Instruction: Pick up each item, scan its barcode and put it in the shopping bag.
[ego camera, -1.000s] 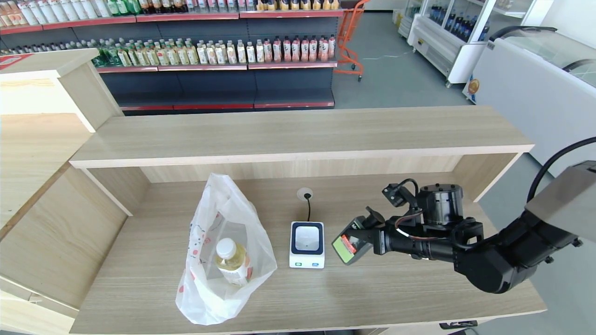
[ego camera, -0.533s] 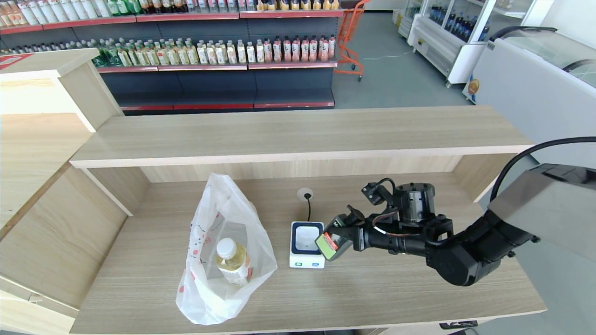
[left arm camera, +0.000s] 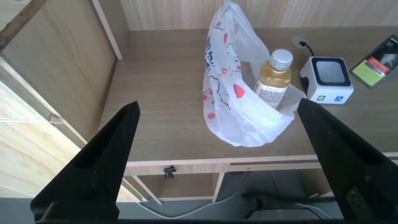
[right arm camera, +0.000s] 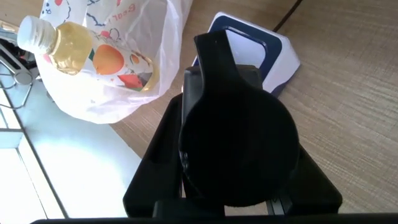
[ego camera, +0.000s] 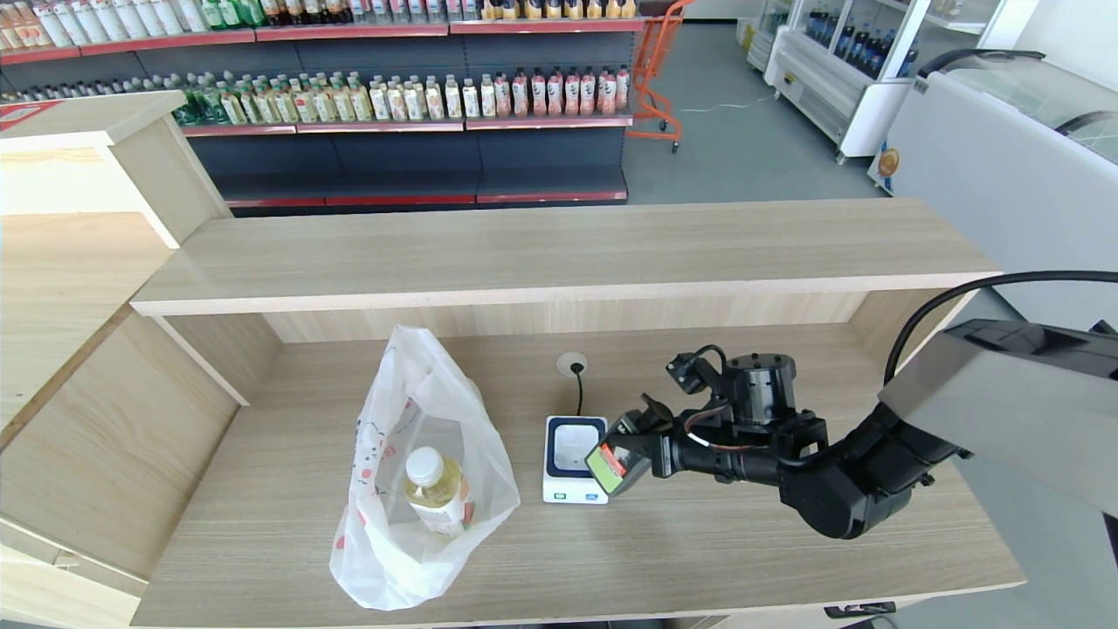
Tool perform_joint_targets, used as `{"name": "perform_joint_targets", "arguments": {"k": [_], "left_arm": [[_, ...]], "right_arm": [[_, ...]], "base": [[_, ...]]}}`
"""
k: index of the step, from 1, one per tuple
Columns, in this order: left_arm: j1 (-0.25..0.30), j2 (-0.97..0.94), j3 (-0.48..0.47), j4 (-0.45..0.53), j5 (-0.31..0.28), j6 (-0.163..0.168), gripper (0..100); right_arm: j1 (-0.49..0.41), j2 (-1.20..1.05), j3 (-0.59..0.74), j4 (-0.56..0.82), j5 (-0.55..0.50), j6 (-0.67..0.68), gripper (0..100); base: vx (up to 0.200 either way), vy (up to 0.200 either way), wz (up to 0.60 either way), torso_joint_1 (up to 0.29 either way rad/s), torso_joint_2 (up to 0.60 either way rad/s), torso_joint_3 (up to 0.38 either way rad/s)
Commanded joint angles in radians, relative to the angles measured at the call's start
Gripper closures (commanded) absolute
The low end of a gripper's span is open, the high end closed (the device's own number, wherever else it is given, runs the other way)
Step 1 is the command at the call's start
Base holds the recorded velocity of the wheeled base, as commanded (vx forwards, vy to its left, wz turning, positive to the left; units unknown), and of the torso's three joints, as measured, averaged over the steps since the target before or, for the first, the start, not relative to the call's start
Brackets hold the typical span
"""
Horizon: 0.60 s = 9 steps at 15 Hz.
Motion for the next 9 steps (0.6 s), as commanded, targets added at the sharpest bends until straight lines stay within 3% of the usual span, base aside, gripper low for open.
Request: {"name": "perform_joint_targets", "arguments": {"k": [1,9], "left_arm": [[0.000,0.000,0.000,-0.001,0.000,0.000,0],[0.000,0.000,0.000,-0.001,0.000,-0.002,0]], "right_arm": [[0.003,0.024,-0.021,-0.004,0.001,0.000,100],[0.015,0.112,-0.098,-0.050,0.001,0.003,100]], "base": [[0.000,0.000,0.00,0.000,0.00,0.000],[0.000,0.000,0.00,0.000,0.00,0.000]]}}
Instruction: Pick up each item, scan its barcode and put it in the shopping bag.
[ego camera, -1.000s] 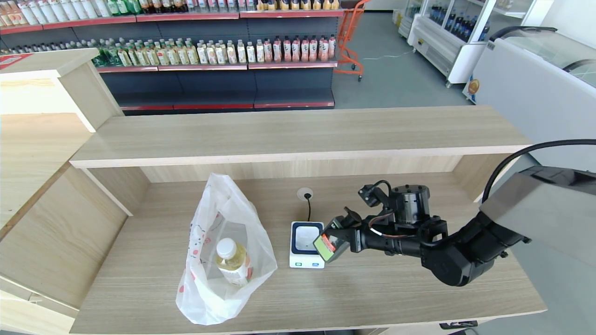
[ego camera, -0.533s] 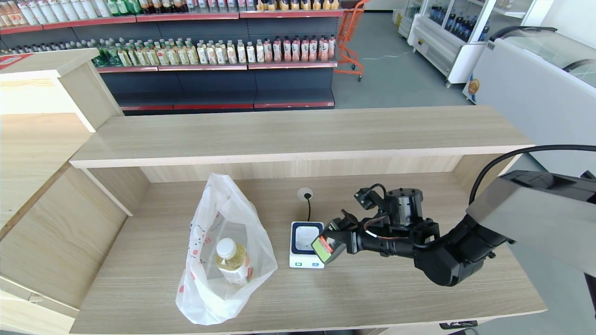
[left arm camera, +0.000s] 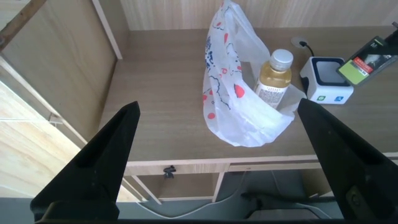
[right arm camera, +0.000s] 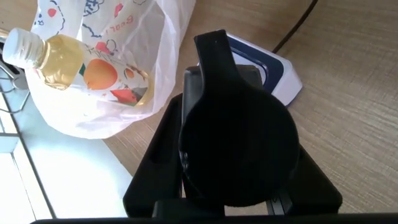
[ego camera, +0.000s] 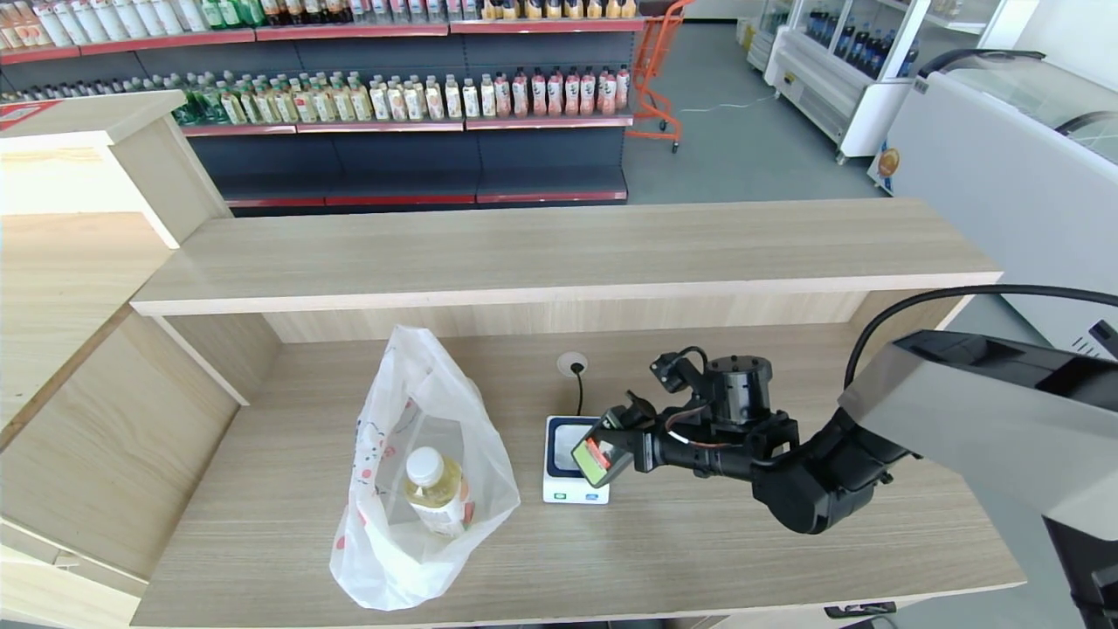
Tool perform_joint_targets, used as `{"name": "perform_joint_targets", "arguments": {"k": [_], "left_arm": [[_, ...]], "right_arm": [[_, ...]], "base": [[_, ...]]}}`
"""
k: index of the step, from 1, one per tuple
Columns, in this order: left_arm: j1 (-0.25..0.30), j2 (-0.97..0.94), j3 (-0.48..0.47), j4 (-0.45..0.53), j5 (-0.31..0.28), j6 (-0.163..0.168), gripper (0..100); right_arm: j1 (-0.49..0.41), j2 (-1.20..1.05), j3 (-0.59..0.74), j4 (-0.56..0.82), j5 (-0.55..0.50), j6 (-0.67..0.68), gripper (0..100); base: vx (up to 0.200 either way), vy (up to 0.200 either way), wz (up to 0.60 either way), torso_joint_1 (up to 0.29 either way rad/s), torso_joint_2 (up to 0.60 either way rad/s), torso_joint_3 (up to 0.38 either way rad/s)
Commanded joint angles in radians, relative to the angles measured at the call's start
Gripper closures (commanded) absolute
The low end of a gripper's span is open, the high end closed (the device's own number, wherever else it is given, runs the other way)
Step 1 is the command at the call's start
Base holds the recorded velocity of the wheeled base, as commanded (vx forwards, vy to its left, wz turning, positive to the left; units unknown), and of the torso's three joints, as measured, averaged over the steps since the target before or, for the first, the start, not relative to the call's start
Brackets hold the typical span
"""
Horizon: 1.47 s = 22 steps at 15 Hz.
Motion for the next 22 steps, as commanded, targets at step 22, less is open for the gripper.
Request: {"name": "perform_joint_targets", "arguments": {"k": [22], "left_arm": [[0.000,0.000,0.000,0.000,0.000,-0.004,0]], "right_arm": [[0.002,-0.520,0.354,0.018,-0.018,0.168,100]], "base": [[0.000,0.000,0.00,0.000,0.00,0.000]]}}
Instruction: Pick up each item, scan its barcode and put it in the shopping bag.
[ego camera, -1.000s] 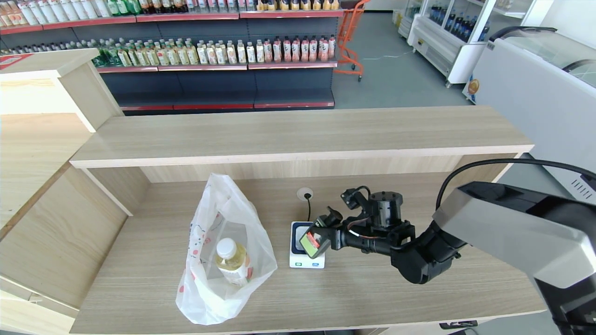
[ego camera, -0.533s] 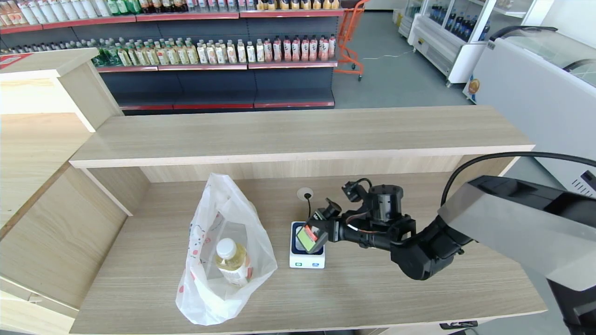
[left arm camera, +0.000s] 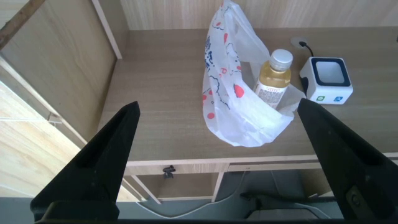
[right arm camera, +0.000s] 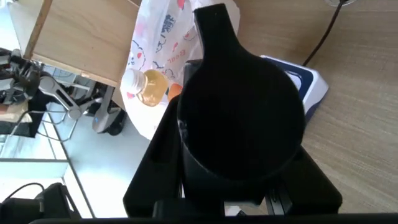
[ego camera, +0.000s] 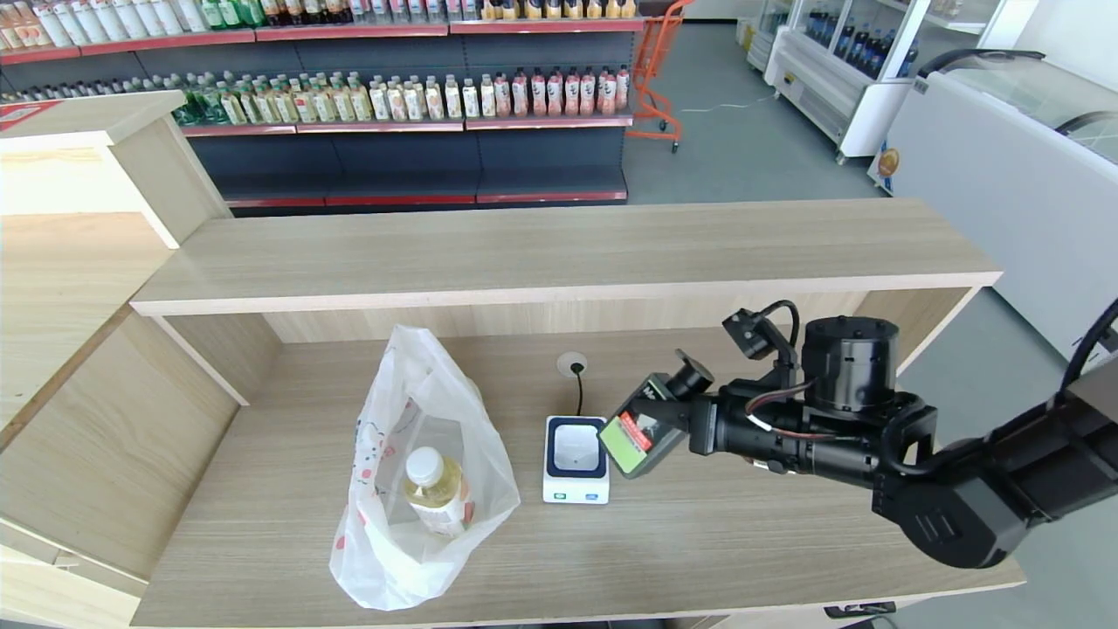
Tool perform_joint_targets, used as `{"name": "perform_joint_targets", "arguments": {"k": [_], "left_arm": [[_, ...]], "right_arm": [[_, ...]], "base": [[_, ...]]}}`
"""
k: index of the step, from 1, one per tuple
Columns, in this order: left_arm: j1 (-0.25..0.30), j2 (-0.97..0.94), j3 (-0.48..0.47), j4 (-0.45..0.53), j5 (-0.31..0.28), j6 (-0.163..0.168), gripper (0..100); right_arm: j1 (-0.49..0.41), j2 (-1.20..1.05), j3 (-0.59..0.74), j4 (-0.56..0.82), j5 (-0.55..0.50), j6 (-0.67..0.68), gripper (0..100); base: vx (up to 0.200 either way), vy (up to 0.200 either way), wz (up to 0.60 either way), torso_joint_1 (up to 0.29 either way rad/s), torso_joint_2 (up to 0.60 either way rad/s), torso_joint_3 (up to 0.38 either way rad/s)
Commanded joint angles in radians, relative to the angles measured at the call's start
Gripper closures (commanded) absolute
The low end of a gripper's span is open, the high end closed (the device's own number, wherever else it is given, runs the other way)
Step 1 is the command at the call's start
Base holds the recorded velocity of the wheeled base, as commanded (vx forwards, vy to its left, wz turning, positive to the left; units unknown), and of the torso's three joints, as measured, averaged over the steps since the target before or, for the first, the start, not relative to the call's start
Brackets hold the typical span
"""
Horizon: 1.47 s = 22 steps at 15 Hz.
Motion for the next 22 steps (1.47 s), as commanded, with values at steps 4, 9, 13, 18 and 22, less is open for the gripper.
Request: {"name": "perform_joint_targets", "arguments": {"k": [4,9,13,18,22], "left_arm": [[0.000,0.000,0.000,-0.001,0.000,0.000,0],[0.000,0.000,0.000,0.000,0.000,-0.002,0],[0.000,0.000,0.000,0.000,0.000,-0.002,0],[0.000,0.000,0.000,-0.001,0.000,-0.003,0],[0.000,0.000,0.000,0.000,0.000,-0.003,0]], "right_arm": [[-0.052,-0.113,0.105,-0.006,-0.001,-0.108,100],[-0.060,-0.122,0.105,-0.003,-0.002,-0.108,100],[-0.060,-0.120,0.108,-0.001,-0.005,-0.117,100],[-0.073,-0.053,0.107,-0.006,-0.008,-0.286,100],[-0.054,0.114,-0.019,-0.017,-0.007,-0.361,100]], "base": [[0.000,0.000,0.00,0.000,0.00,0.000],[0.000,0.200,0.00,0.002,0.00,0.002],[0.000,0.200,0.00,0.007,0.00,0.001],[0.000,0.000,0.00,0.000,0.00,0.000],[0.000,0.000,0.00,0.000,0.00,0.000]]}}
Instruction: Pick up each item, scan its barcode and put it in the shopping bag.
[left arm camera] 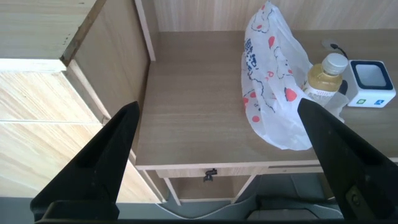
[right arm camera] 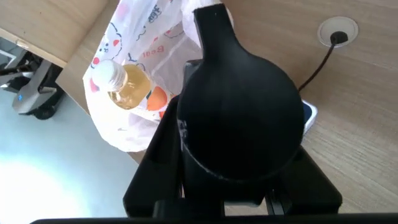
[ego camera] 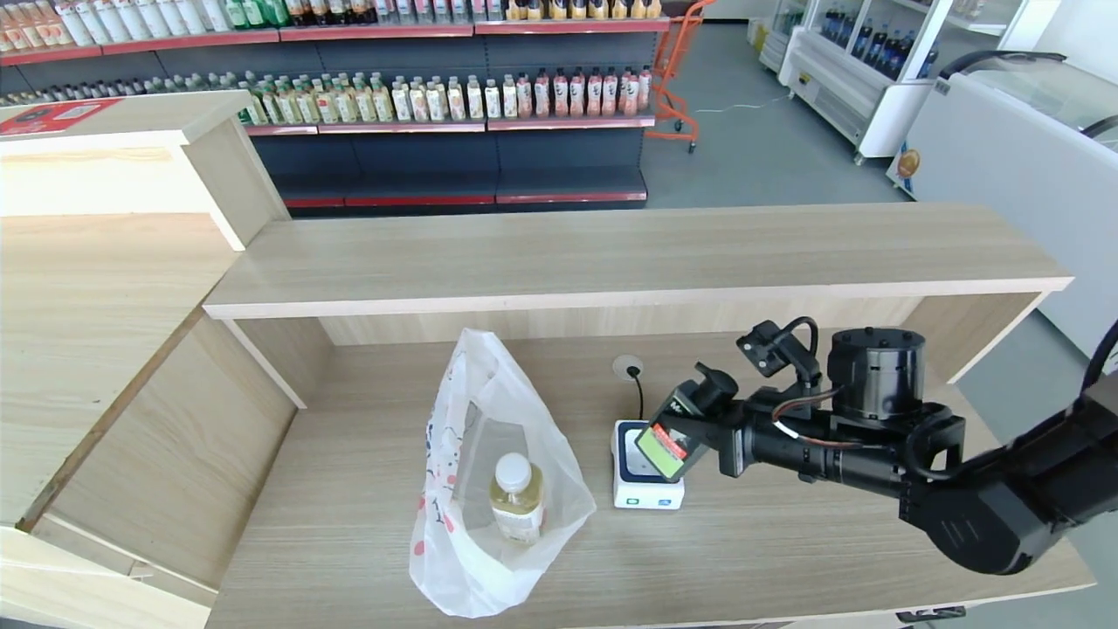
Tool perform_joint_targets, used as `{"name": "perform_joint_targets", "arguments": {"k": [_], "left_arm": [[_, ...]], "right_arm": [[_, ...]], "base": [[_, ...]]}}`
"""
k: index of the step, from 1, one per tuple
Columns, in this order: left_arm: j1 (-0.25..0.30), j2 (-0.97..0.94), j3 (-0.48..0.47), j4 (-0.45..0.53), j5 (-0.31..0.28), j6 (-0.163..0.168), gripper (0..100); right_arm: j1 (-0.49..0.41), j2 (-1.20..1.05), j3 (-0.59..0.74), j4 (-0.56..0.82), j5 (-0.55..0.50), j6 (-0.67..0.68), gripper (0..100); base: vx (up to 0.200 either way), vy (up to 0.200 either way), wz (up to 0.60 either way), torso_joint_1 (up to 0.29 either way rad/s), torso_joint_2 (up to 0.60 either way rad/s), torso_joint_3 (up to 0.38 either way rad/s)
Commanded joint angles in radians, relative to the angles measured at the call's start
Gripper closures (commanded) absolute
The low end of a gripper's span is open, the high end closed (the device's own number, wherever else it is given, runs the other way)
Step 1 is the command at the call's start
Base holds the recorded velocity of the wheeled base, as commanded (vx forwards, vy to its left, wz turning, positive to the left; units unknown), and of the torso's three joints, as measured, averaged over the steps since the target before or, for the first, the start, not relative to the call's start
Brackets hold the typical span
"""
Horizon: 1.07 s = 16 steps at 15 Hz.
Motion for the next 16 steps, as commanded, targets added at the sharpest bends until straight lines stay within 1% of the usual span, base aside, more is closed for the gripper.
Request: {"name": "perform_joint_targets", "arguments": {"k": [1,2,4,5,7,10,11,12,14,16], "left_arm": [[-0.001,0.000,0.000,-0.001,0.000,0.000,0],[-0.001,0.000,0.000,-0.001,0.000,0.000,0],[-0.001,0.000,0.000,0.001,0.000,0.000,0],[-0.001,0.000,0.000,-0.001,0.000,0.000,0],[-0.001,0.000,0.000,-0.001,0.000,0.000,0],[-0.001,0.000,0.000,0.001,0.000,0.000,0],[-0.001,0.000,0.000,0.001,0.000,0.000,0],[-0.001,0.000,0.000,-0.001,0.000,0.000,0],[-0.001,0.000,0.000,-0.001,0.000,0.000,0],[-0.001,0.000,0.000,-0.001,0.000,0.000,0]], "right_arm": [[0.018,0.150,-0.105,-0.022,0.008,-0.013,100],[0.021,0.191,-0.142,-0.056,0.016,-0.006,100],[0.032,0.263,-0.154,-0.140,0.034,-0.003,100],[0.030,0.286,-0.148,-0.146,0.034,0.000,100],[0.030,0.344,-0.189,-0.145,0.036,-0.004,100],[0.079,0.456,-0.361,-0.137,0.036,-0.016,100],[0.092,0.479,-0.398,-0.129,0.036,-0.024,100],[0.115,0.518,-0.461,-0.103,0.036,-0.061,100],[0.135,0.570,-0.542,-0.057,0.036,-0.131,100],[0.147,0.611,-0.609,-0.022,0.036,-0.171,100]], "base": [[0.000,0.000,0.00,0.000,0.00,0.000],[0.000,0.000,0.00,0.000,0.00,0.000],[0.000,0.000,0.00,0.000,0.00,0.000],[0.000,0.000,0.00,0.000,0.00,0.000],[0.000,0.000,0.00,0.000,0.00,0.000],[0.000,0.000,0.00,0.000,0.00,0.000],[0.000,0.000,0.00,0.000,0.00,0.000],[0.000,0.000,0.00,0.000,0.00,0.000],[0.000,0.000,0.00,0.000,0.00,0.000],[0.000,0.000,0.00,0.000,0.00,0.000]]}}
